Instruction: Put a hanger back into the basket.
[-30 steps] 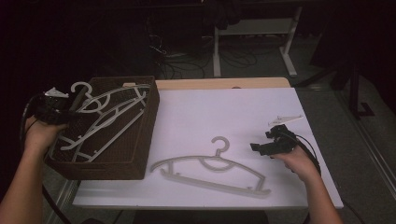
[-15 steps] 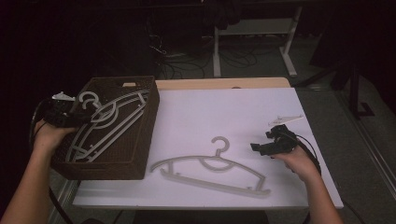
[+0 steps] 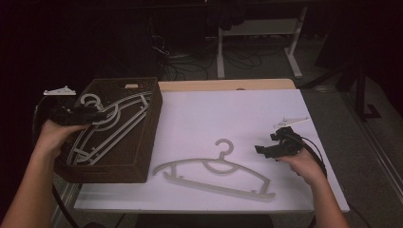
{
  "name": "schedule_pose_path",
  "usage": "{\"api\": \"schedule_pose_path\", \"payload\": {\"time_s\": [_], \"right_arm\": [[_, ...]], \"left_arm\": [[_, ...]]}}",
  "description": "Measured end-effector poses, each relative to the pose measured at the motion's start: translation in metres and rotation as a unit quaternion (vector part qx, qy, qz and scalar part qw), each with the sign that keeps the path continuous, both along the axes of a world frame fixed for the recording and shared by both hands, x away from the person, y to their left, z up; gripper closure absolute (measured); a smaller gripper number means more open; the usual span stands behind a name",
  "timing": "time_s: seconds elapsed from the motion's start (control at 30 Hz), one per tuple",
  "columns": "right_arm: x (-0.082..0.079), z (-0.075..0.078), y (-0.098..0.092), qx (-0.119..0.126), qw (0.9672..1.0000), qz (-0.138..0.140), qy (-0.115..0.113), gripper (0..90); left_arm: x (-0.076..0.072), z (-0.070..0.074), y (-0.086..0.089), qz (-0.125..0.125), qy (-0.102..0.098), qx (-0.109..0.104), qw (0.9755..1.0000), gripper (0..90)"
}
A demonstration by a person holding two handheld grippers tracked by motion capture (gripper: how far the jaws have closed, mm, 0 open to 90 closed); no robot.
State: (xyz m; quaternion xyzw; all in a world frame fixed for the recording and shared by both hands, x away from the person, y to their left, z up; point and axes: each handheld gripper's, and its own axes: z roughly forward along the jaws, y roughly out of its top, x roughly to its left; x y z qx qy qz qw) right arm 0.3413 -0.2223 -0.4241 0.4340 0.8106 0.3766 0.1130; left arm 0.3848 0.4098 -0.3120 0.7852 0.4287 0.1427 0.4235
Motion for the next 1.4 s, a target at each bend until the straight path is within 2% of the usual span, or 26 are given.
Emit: {"api": "schedule_pose_path", "payload": {"time_s": [0.17, 0.33, 0.57, 0.67, 0.77, 0.83, 0.97, 1.1, 1.23, 1.4], "right_arm": [[0.0, 0.002, -0.001, 0.002, 1.0, 0.0, -0.002, 14.6], [0.0, 0.004, 0.0, 0.003, 1.0, 0.003, -0.003, 14.7], [-0.005, 0.008, 0.004, 0.006, 0.9999, 0.011, -0.003, 15.0], [-0.011, 0.011, 0.007, 0.005, 0.9998, 0.018, -0.004, 16.5], [-0.017, 0.012, 0.009, 0.01, 0.9997, 0.023, -0.003, 21.2], [-0.022, 0.012, 0.011, 0.01, 0.9995, 0.029, 0.0, 24.9], [-0.03, 0.011, 0.017, 0.011, 0.9991, 0.04, 0.004, 38.8], [-0.036, 0.007, 0.023, 0.003, 0.9982, 0.059, 0.01, 52.5], [-0.039, -0.002, 0.032, -0.012, 0.9964, 0.08, 0.027, 60.0], [-0.039, -0.014, 0.04, -0.043, 0.9926, 0.104, 0.046, 66.7]], "left_arm": [[-0.004, 0.007, -0.024, -0.039, -0.008, -0.027, 0.9989, 29.0], [-0.008, 0.009, -0.053, -0.073, -0.014, -0.046, 0.9962, 24.4], [-0.021, 0.008, -0.101, -0.12, -0.025, -0.058, 0.9907, 22.6], [-0.026, 0.005, -0.127, -0.143, -0.026, -0.063, 0.9874, 22.6], [-0.03, 0.001, -0.15, -0.16, -0.028, -0.064, 0.9846, 22.6], [-0.032, -0.002, -0.164, -0.176, -0.026, -0.074, 0.9813, 22.6], [-0.036, -0.011, -0.19, -0.197, -0.021, -0.079, 0.9769, 22.6], [-0.039, -0.021, -0.212, -0.213, -0.014, -0.079, 0.9738, 22.6], [-0.041, -0.03, -0.228, -0.226, -0.008, -0.078, 0.9711, 22.6], [-0.044, -0.039, -0.236, -0.235, -0.001, -0.07, 0.9694, 22.6]]}}
